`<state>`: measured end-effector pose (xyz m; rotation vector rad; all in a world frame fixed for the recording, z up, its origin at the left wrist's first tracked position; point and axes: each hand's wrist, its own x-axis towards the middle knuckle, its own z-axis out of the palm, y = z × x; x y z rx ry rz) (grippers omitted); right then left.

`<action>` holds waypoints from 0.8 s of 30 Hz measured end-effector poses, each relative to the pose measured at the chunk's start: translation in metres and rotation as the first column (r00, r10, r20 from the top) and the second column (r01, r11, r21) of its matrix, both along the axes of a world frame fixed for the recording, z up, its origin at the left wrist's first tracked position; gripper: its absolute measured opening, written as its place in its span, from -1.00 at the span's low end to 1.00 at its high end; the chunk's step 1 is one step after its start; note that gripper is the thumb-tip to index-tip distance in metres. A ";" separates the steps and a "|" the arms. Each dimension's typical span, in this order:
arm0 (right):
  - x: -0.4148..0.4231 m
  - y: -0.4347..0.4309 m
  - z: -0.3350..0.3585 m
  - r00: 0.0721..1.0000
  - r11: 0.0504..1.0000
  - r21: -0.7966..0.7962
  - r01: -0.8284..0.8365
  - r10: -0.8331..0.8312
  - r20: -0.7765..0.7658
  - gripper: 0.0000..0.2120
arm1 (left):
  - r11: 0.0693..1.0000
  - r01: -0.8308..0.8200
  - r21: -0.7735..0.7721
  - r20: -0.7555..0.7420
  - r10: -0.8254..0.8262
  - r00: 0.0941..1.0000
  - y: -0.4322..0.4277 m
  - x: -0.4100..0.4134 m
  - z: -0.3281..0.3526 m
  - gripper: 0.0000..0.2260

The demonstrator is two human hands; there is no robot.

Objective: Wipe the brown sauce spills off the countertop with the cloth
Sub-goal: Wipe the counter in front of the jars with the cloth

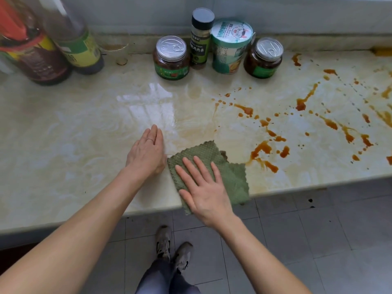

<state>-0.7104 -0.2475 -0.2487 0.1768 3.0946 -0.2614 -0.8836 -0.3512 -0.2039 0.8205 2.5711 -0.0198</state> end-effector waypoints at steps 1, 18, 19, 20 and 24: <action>-0.007 0.013 0.000 1.000 1.000 0.002 -0.007 0.007 0.001 -0.47 | 1.000 0.004 0.001 0.001 -0.004 1.000 -0.001 0.000 0.001 -0.37; -0.063 0.034 0.009 0.949 0.946 -0.099 0.309 -0.300 0.092 -0.37 | 0.997 0.073 0.003 -0.029 -0.073 0.997 -0.005 -0.003 0.007 -0.34; -0.060 0.022 0.011 0.946 0.939 -0.124 0.321 -0.311 0.092 -0.37 | 0.997 0.077 -0.003 -0.024 -0.077 0.997 -0.005 -0.004 0.008 -0.35; -0.053 0.009 0.013 0.949 0.938 -0.149 0.312 -0.301 0.091 -0.37 | 0.997 0.083 -0.009 -0.025 -0.083 0.996 -0.005 -0.004 0.008 -0.34; -0.064 0.013 0.014 0.958 0.950 -0.137 0.279 -0.265 0.113 -0.43 | 0.993 0.111 -0.038 -0.040 -0.112 0.993 0.002 -0.011 0.021 -0.41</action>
